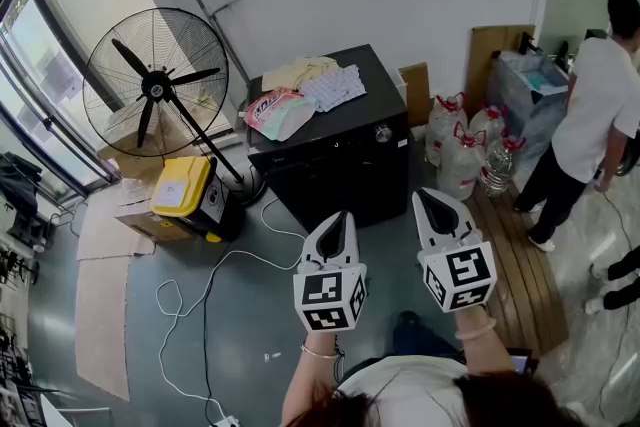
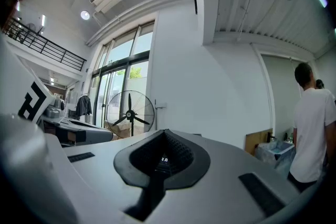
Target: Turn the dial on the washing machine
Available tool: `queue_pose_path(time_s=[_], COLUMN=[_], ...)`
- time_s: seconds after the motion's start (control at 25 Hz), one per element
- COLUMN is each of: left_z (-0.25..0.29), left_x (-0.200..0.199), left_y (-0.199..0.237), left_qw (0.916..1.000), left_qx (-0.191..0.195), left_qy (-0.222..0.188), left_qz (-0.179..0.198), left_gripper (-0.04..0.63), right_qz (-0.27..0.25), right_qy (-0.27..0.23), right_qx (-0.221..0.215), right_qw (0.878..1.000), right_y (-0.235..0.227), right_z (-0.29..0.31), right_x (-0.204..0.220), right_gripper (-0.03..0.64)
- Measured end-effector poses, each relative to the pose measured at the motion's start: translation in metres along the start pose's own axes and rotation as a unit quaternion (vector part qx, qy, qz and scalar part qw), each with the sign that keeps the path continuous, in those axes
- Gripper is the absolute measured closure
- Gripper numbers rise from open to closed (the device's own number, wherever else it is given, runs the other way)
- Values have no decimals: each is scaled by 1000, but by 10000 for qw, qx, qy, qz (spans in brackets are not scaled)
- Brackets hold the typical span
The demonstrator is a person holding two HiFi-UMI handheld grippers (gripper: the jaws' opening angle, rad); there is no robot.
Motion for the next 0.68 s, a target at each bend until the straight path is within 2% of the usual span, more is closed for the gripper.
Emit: queue_pose_path(time_s=[0.68], left_z=[22], left_x=[7], left_y=[-11], left_qw=[9999], left_qx=[-35], left_qy=[98], left_qz=[-3], left_gripper=[581], right_qz=[106], right_qy=[18], right_qx=[107], right_qw=[9999], right_y=[-28], right_z=[4], right_x=[11], right_gripper=[592])
Point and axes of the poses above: the fingertips, and each gripper's own axes: z forward along the fingers, y to its left, x out of its underside, the point moved 7 cm from there along -z, backward along the fingers, and after that the axes turned 13 degrees about -y, right-handed, at the moved point
